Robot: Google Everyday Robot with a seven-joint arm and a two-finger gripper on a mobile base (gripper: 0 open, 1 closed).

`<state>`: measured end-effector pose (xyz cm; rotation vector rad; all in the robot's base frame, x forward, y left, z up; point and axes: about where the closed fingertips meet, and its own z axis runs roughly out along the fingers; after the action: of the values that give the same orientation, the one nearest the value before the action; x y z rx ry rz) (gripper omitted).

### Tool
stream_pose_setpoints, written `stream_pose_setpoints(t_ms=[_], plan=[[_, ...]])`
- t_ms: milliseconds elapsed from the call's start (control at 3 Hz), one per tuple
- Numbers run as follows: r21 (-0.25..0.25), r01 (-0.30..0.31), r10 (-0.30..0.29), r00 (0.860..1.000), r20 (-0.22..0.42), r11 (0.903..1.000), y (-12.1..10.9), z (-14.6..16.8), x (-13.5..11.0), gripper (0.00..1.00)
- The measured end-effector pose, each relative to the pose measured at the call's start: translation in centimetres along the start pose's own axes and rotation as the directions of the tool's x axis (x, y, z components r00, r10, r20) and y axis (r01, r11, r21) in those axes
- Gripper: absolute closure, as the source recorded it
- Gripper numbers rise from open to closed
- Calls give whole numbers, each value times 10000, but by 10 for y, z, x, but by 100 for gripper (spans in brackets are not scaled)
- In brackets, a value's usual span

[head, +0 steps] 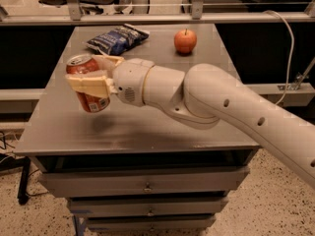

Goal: Place coke can upright

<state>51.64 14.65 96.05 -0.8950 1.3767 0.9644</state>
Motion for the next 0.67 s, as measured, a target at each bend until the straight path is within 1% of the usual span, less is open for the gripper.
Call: stream_pose_setpoints(t_ms=[333, 667], plan=[[-128, 575, -575, 9983, 40, 9983, 3, 8, 8, 100], [-404, 843, -841, 9964, 67, 9956, 7, 13, 24, 100]])
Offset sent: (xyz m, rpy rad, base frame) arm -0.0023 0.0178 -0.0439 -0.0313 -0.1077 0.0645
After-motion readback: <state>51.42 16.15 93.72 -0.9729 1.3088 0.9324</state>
